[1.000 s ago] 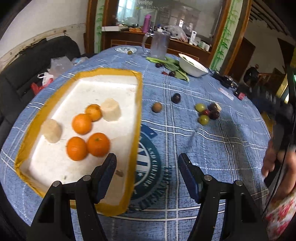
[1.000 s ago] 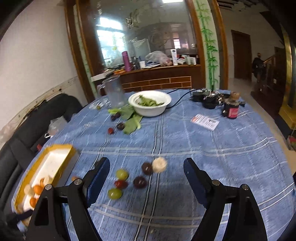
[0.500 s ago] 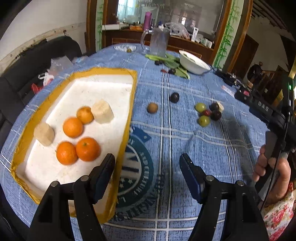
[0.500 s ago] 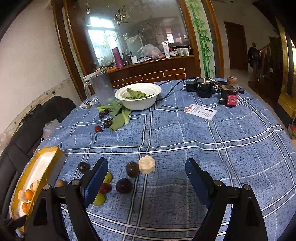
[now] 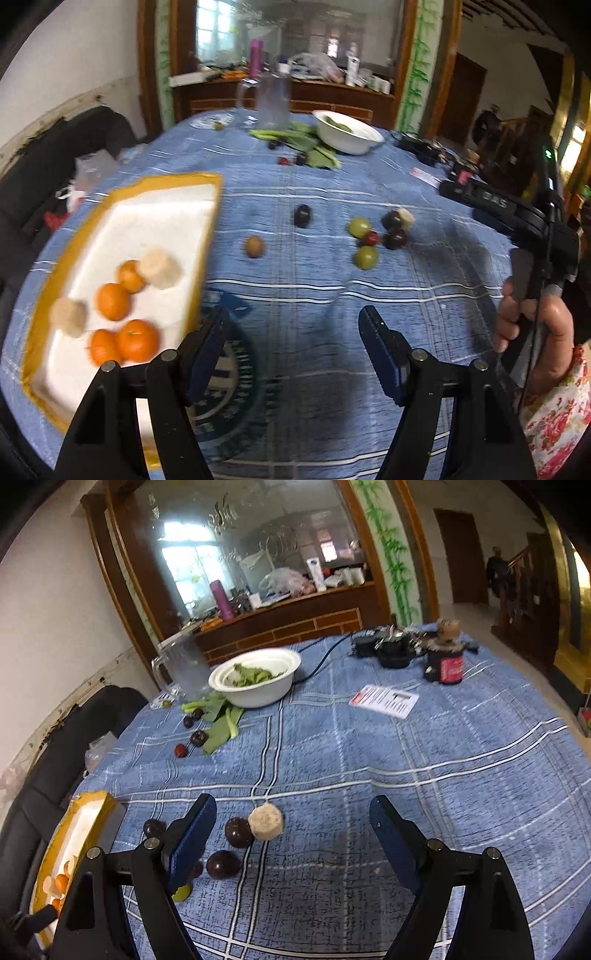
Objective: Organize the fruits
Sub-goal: 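Withdraw both tools from the tray toward the grapes and plums, then grasp a green grape with the left tool while the right tool grasps a dark plum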
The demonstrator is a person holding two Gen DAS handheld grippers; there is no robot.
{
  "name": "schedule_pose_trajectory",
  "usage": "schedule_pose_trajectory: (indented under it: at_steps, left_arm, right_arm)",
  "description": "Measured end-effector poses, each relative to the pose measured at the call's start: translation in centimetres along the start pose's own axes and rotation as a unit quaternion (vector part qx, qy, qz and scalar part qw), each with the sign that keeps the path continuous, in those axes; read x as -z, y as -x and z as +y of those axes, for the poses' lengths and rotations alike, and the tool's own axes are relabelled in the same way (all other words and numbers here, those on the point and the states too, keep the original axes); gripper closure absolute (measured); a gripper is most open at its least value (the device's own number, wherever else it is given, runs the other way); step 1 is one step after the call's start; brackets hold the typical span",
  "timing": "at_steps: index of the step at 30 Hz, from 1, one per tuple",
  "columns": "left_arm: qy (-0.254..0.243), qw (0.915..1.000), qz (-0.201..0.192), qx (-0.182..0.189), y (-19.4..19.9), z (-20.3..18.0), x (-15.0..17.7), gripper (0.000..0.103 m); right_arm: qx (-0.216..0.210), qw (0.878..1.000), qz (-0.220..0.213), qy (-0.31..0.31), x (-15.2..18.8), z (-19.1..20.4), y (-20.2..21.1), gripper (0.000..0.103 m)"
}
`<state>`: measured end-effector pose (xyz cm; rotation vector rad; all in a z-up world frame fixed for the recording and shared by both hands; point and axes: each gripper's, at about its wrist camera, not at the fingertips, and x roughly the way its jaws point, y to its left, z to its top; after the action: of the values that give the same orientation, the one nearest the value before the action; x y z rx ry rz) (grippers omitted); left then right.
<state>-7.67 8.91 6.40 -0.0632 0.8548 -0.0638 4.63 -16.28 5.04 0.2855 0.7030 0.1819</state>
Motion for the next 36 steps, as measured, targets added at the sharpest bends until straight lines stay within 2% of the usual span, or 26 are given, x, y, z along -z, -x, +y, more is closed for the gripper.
schedule_pose_trajectory:
  at_steps: [4,5,6,9,14,16,17,19,24,31,35,36]
  left_arm:
    - [-0.014,0.9996,0.017,0.017,-1.4,-1.2,-0.2,0.032]
    - [-0.018,0.9995,0.017,0.021,-1.4,-1.2,-0.4,0.035]
    - [-0.021,0.9994,0.012,0.024,-1.3,-1.2,-0.7,0.042]
    - [-0.026,0.9995,0.003,0.019,-1.2,-0.9,-1.2,0.052]
    - [-0.001,0.9993,0.021,0.030,-2.5,0.7,-2.2,0.052]
    - [0.010,0.9990,0.028,0.034,-3.2,1.1,-2.4,0.052]
    - [0.014,0.9987,0.031,0.038,-3.5,1.2,-2.4,0.052]
    - [0.014,0.9984,0.034,0.042,-3.9,0.9,-2.4,0.052]
    - [-0.007,0.9965,0.051,0.066,-5.7,-1.6,-2.8,0.052]
    - [-0.042,0.9943,0.067,0.071,-9.7,-5.3,-3.6,0.052]
    - [-0.058,0.9947,0.058,0.061,-10.9,-6.1,-3.9,0.052]
    - [-0.061,0.9949,0.055,0.059,-11.0,-6.2,-4.0,0.057]
  right_arm:
    - [-0.032,0.999,0.028,0.014,0.2,1.0,-1.1,0.031]
    - [-0.044,0.998,0.037,0.020,0.3,1.4,-1.4,0.036]
    - [-0.053,0.997,0.044,0.026,0.5,1.8,-1.6,0.040]
    - [-0.065,0.994,0.070,0.058,1.5,3.7,-2.2,0.042]
    - [-0.040,0.986,0.094,0.128,3.6,6.7,-3.4,0.044]
    - [-0.024,0.983,0.104,0.147,4.3,7.2,-4.3,0.057]
    - [-0.023,0.982,0.114,0.151,4.6,7.3,-4.8,0.069]
    - [-0.020,0.981,0.121,0.149,4.7,7.1,-5.2,0.075]
    - [-0.025,0.985,0.113,0.130,4.3,6.3,-4.7,0.076]
    - [-0.030,0.988,0.119,0.095,3.6,5.1,-4.5,0.076]
    - [-0.027,0.989,0.118,0.081,3.2,4.5,-4.4,0.076]
    - [-0.027,0.989,0.119,0.079,3.1,4.4,-4.5,0.076]
